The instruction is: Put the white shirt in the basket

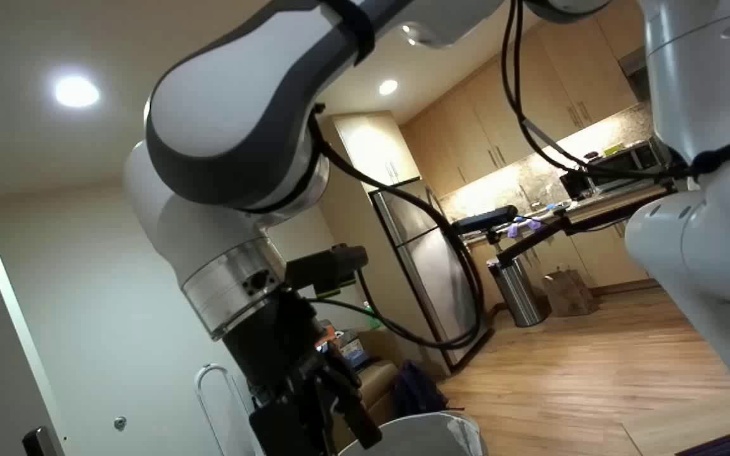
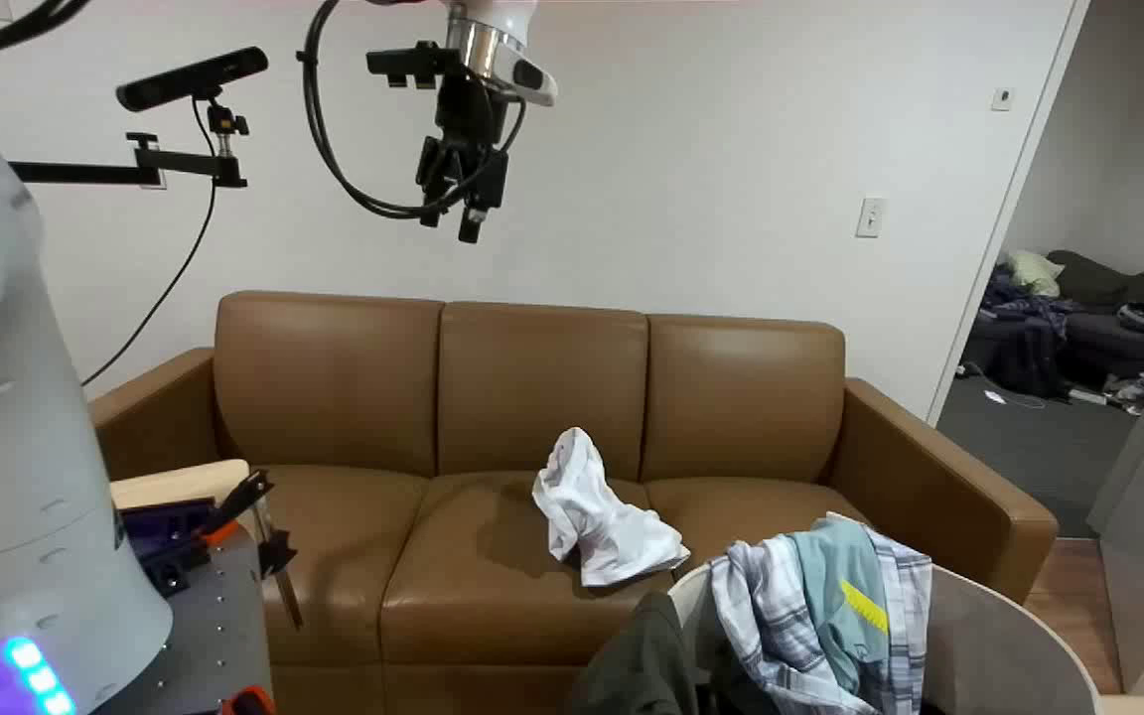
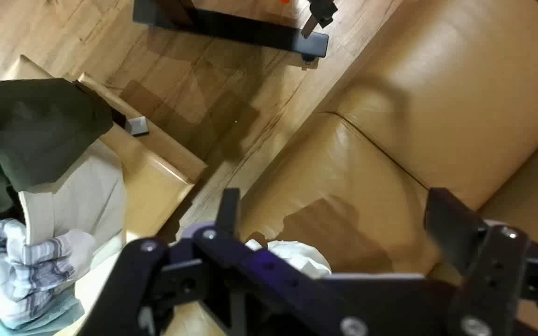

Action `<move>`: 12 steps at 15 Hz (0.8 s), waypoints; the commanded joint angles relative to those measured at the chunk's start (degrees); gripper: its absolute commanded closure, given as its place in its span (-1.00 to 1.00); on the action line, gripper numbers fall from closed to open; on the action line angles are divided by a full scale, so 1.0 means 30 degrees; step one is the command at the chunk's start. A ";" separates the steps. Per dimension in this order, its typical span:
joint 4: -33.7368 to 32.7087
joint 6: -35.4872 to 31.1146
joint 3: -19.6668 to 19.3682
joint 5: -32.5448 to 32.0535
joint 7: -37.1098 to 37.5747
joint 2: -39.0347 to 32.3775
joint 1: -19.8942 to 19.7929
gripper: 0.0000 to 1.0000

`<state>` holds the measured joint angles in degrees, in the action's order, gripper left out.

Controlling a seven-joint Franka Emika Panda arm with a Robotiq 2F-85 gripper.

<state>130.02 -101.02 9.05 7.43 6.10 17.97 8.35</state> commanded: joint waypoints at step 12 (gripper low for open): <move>-0.0917 -0.0333 0.0025 -0.0482 -0.0391 -0.0796 -0.0053 -1.00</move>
<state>129.62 -101.47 9.07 7.06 6.00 17.69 8.35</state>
